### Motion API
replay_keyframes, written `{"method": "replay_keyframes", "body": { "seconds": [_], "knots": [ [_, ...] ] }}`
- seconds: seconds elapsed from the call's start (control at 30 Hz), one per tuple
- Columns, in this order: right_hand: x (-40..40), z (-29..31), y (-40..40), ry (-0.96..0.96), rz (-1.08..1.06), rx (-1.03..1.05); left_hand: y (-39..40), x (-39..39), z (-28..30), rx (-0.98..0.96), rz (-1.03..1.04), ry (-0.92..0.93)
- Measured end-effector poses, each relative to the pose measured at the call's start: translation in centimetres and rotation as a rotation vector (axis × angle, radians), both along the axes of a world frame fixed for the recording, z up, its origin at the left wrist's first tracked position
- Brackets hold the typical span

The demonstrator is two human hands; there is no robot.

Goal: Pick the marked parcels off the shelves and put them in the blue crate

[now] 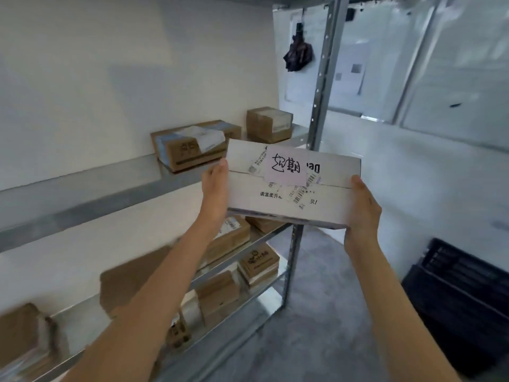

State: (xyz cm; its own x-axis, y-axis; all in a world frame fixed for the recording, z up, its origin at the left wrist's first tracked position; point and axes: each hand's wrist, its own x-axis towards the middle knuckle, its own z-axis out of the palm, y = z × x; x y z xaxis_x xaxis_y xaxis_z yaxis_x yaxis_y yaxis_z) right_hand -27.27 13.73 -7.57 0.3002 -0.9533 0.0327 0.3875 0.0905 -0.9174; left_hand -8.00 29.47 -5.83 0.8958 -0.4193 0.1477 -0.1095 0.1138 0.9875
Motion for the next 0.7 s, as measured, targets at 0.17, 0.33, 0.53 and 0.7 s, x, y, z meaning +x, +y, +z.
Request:
{"method": "replay_keyframes", "body": {
  "seconds": [0.17,0.33,0.53,0.7],
  "knots": [
    [-7.6,-3.4,-5.3,0.143,-0.144,0.005,-9.0,-5.7,-3.1,0.127,-0.144,0.061],
    [-13.6,-6.5,-10.1,0.215,-0.267,0.024,-16.0,-10.6,-6.3,0.196,-0.328,-0.046],
    [-19.2,-10.8,-14.1,0.330,-0.375,0.090,-22.9,-15.2,-10.6,0.284,-0.493,-0.102],
    [-22.7,-14.0,-16.9,0.486,-0.475,0.121,-27.5,-17.7,-15.5,0.396,-0.531,0.040]
  ]
}}
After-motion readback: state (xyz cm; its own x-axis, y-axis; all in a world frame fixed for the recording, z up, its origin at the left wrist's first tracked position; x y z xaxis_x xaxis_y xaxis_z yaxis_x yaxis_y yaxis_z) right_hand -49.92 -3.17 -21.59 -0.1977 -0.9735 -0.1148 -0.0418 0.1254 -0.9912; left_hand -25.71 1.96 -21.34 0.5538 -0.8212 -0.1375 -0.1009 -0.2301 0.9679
